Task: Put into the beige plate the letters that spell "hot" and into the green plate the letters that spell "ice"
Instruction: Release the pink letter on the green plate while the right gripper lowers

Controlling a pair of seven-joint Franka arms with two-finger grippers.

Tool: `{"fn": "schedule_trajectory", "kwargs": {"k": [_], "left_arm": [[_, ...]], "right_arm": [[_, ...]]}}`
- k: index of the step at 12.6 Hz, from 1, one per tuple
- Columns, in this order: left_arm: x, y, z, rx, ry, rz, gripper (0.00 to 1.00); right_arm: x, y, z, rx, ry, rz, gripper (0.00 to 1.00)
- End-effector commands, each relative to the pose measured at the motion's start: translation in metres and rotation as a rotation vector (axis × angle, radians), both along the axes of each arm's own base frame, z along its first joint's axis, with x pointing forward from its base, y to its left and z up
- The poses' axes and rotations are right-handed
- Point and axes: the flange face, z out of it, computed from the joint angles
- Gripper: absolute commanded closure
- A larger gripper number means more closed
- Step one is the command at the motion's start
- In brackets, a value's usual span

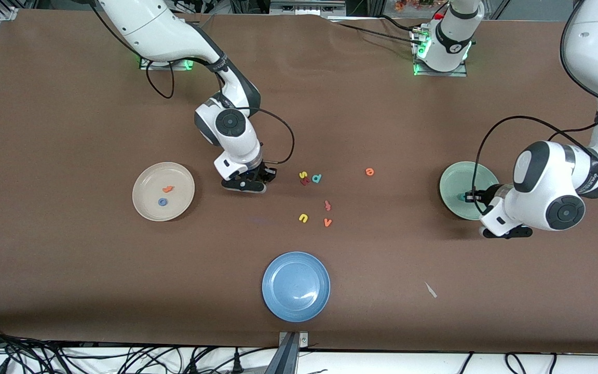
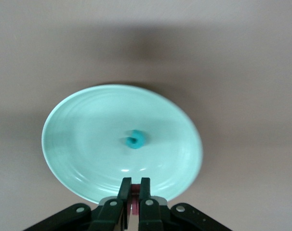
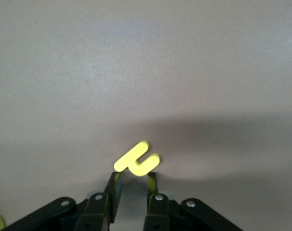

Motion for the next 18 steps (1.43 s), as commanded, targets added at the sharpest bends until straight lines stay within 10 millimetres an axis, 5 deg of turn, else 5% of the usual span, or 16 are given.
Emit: {"fn": "schedule_trajectory", "kwargs": {"k": [1, 2, 4, 5, 8, 12, 15, 18], "left_arm": [[-0.008, 0.002, -0.031, 0.012, 0.046, -0.055, 1.0], [-0.009, 0.002, -0.034, 0.011, 0.05, -0.054, 0.9], [-0.008, 0.001, -0.031, 0.007, 0.047, -0.044, 0.21], [-0.006, -0.006, -0.021, 0.012, 0.039, -0.038, 0.0], [-0.007, -0.073, 0.023, -0.003, 0.031, 0.071, 0.0], [-0.02, -0.174, 0.038, 0.032, -0.023, 0.324, 0.0], [-0.05, -0.232, -0.003, 0.043, -0.109, 0.462, 0.03], [-0.089, -0.259, -0.047, 0.072, -0.205, 0.503, 0.04]], "right_arm": [[0.009, -0.009, 0.012, -0.02, -0.025, 0.016, 0.42], [0.01, -0.009, 0.013, -0.018, -0.025, 0.012, 0.42], [0.011, -0.011, 0.013, -0.016, -0.024, -0.001, 0.42], [0.013, -0.011, 0.015, -0.012, -0.028, -0.002, 0.41], [0.017, -0.016, 0.011, -0.014, -0.026, -0.011, 0.41], [0.01, -0.008, 0.001, -0.015, -0.013, -0.002, 0.41], [0.006, -0.003, 0.0, -0.019, -0.015, 0.016, 0.41], [0.005, -0.004, -0.004, -0.039, -0.028, 0.048, 0.41]]}}
